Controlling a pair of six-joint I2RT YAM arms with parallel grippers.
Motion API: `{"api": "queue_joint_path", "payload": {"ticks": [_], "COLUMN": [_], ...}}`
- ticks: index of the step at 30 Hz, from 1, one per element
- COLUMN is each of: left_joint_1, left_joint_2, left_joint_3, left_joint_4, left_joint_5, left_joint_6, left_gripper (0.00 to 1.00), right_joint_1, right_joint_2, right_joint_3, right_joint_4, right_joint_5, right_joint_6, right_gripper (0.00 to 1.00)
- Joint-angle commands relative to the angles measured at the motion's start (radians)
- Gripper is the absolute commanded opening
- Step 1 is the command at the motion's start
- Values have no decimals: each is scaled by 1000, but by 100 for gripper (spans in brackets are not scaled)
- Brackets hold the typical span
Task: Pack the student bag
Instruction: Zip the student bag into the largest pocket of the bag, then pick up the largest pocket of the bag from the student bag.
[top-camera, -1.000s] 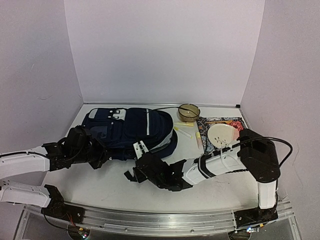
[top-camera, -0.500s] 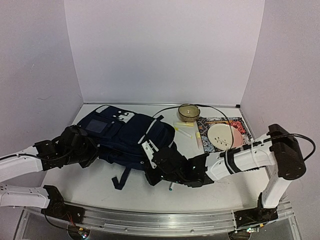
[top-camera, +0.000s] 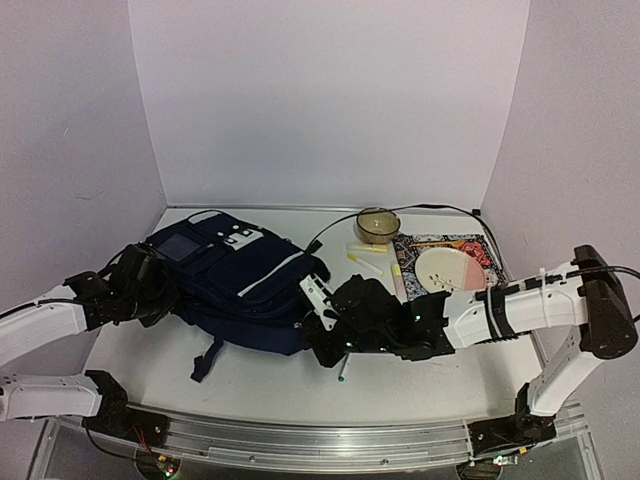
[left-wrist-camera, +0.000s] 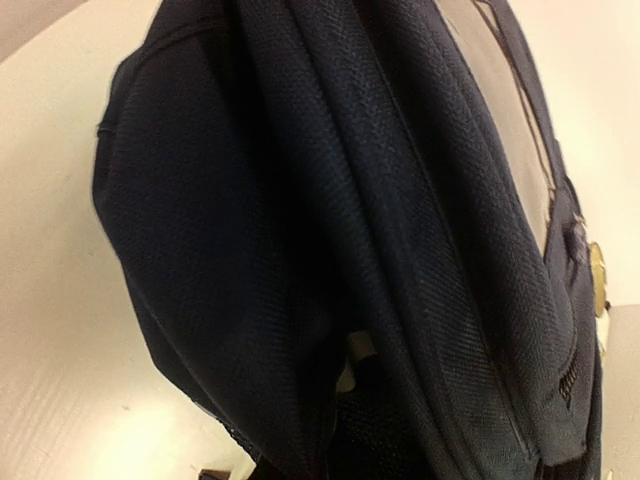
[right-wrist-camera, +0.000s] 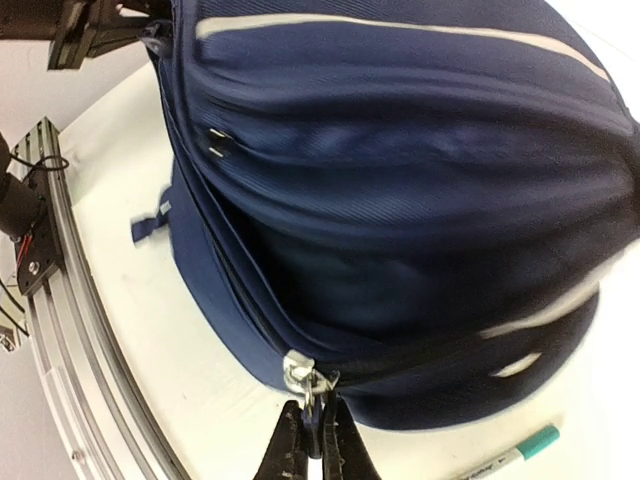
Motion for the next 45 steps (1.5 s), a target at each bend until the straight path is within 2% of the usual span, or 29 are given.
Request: {"api": "queue_joint_path", "payload": {"ticks": [1,7,13,15,19,22,25,29,33,38,45], "left_joint_1": [175,354,412,411,411,411,411,408,391,310,145], "left_joint_2": [26,98,223,240,203,131,66,-13,-102,-177,-169], "left_joint_3": [31,24,105,141,158,141,123,83,2,-61,-118], "left_joint_4": [-7,125,221,222,201,147,75,-5,-18,-13,31], "left_joint_5": [-201,-81,29,84,210,300,411,568,701,747,718], "left_joint_6": [123,216,332,364,379,344,298,203,71,-69,-206], "left_gripper": [1,1,4,11,34,48,55,60,61,62,63], "right_joint_1": [-10,-10,-4,-3,-3,-3,-3,0,0,1,1], "right_joint_2": [-126,-85,87,138,227,270,307,352,380,399,377], "right_joint_3": [-39,16,193,248,348,388,422,462,487,519,528], "right_joint_4": [-109,-130,-87,-75,-74,-74,-74,-65,-47,-45,-82], "right_joint_5": [19,-68,-214,-229,-240,-239,-256,-256,-255,-271,-274], "right_joint_6": [-16,-41,-59,-60,-49,-28,-17,-8,-2,2,21], "right_gripper": [0,0,0,0,0,0,0,0,0,0,0]}}
